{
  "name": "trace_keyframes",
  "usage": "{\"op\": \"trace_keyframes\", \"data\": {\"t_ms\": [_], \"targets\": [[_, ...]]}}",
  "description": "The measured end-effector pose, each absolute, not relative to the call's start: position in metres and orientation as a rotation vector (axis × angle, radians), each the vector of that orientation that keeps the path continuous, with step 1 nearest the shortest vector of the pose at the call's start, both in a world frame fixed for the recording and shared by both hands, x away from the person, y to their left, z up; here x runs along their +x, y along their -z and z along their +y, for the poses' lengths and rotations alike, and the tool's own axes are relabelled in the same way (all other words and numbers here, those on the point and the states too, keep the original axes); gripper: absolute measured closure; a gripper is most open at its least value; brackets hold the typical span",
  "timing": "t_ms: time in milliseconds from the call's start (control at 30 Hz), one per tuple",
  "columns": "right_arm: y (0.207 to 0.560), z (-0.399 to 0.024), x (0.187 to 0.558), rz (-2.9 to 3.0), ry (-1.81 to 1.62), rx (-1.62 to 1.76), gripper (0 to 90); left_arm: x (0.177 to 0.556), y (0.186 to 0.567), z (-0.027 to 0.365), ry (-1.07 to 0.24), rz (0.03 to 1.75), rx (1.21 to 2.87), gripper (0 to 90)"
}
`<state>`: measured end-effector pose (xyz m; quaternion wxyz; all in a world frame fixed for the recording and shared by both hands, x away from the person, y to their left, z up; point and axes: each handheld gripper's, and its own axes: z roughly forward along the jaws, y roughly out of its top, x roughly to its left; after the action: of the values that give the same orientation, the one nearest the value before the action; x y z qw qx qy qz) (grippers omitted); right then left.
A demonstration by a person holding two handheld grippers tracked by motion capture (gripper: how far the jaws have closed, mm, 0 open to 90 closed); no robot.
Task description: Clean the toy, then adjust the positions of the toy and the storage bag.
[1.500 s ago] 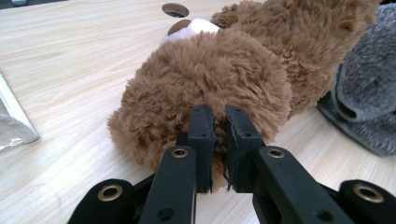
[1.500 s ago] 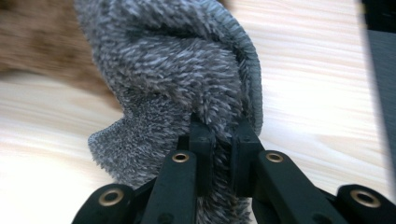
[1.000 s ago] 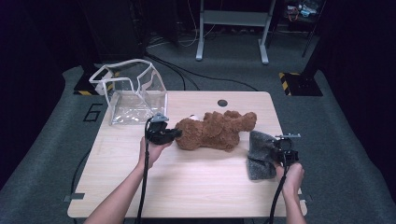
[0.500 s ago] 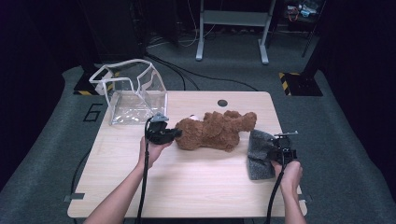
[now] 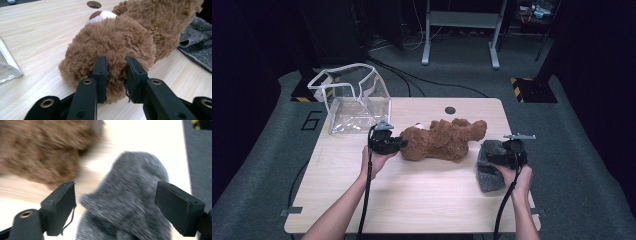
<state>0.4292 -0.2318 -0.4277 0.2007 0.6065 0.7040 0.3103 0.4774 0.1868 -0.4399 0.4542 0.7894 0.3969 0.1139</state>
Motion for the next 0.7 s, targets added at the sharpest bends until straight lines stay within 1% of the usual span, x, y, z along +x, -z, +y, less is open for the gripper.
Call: {"op": "trace_keyframes", "data": {"t_ms": [67, 133, 233, 300, 400, 500, 600, 700], "targets": [[0.425, -0.227, 0.432, 1.988, -0.88, 1.675, 14.8, 0.477, 0.439, 0.186, -0.283, 0.981, 1.946, 66.8], [0.422, -0.223, 0.435, 2.002, -0.905, 1.652, 14.4, 0.477, 0.439, 0.184, -0.283, 0.985, 1.945, 56.8], [0.416, -0.216, 0.442, 2.029, -0.935, 1.6, 12.8, 0.475, 0.436, 0.18, -0.326, 0.992, 1.954, 43.1], [0.414, -0.21, 0.445, 2.037, -0.946, 1.6, 12.3, 0.474, 0.434, 0.179, -0.347, 0.988, 1.967, 38.8], [0.413, -0.204, 0.451, 2.063, -0.953, 1.581, 10.2, 0.474, 0.434, 0.179, -0.345, 0.999, 1.954, 33.6], [0.412, -0.198, 0.456, 2.081, -0.968, 1.572, 8.8, 0.476, 0.436, 0.179, -0.336, 1.003, 1.964, 31.4], [0.411, -0.195, 0.462, 2.091, -0.977, 1.556, 8.8, 0.476, 0.438, 0.177, -0.322, 1.002, 1.978, 31.9], [0.408, -0.194, 0.47, 2.099, -0.987, 1.556, 9.2, 0.479, 0.441, 0.177, -0.307, 1.007, 1.987, 34.4]]}}
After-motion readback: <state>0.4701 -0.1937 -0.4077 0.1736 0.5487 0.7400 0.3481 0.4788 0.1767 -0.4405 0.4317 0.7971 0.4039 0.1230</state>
